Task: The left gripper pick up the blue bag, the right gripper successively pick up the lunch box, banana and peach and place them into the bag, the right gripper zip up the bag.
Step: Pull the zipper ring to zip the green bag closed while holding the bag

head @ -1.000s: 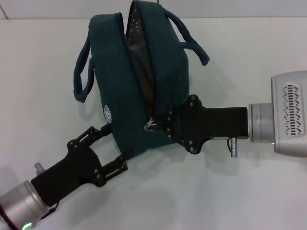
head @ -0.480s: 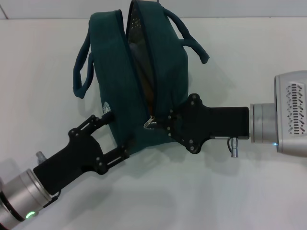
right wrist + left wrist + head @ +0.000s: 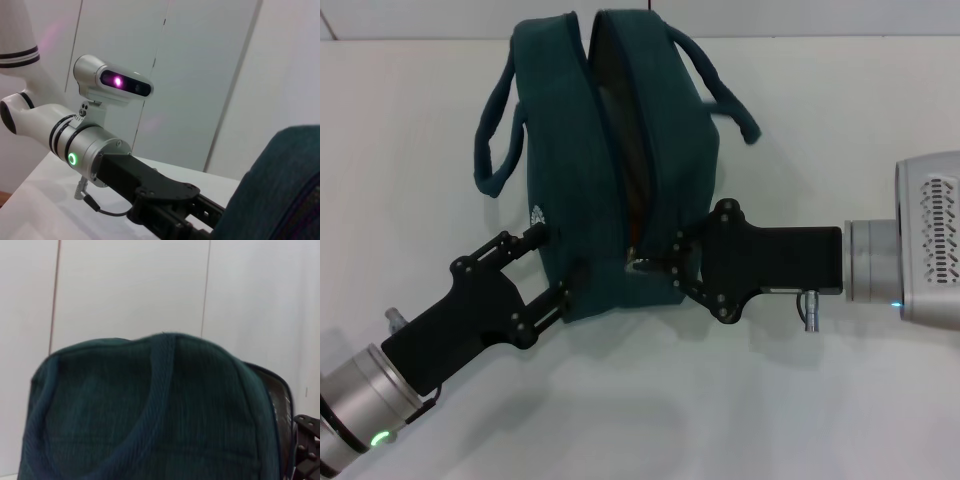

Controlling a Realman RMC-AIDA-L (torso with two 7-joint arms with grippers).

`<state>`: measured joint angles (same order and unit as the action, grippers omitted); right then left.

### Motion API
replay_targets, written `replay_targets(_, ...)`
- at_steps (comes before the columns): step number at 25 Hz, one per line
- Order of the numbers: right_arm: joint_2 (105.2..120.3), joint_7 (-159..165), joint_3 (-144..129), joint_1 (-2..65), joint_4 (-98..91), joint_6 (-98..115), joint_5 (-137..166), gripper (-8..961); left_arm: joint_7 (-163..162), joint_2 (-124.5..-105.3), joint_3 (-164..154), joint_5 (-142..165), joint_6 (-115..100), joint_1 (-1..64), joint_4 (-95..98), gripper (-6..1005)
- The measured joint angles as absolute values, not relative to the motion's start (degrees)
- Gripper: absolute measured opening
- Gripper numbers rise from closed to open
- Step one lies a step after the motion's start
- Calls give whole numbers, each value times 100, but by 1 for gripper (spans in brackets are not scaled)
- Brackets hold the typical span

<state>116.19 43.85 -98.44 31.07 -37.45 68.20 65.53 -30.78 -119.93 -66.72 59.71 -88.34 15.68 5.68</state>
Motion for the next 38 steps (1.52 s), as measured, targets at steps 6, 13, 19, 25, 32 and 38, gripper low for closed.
replay_targets(6,11618,4385,-9843,3078,-3737,6937,6462,89,-3011,-11997,-6674,5918,-8811,1577,572,635)
replay_targets(13,11619,4385,-9843,3076,-3711,6970,6434,98,-2962,-11997,-6667,5897,-8806,1588,616,431)
replay_targets(19,11619,4385,-9847,3076,-3708,6962,6364,106,-2763,-11997,-6703,5917,-8806,1617,598,161)
replay_targets(25,11619,4440,-9997,3074,-3626,6912,6363,115,-2607,-11997,-6723,5959,-8826,1634,579,71)
replay_targets(32,11524,5104,-10103,3072,-3479,7275,6408,124,-2529,-11999,-6744,5971,-9017,1635,575,66)
replay_targets(38,11500,5508,-10071,2915,-3402,7298,6416,132,-2550,-12022,-6812,5984,-9073,1657,571,65)
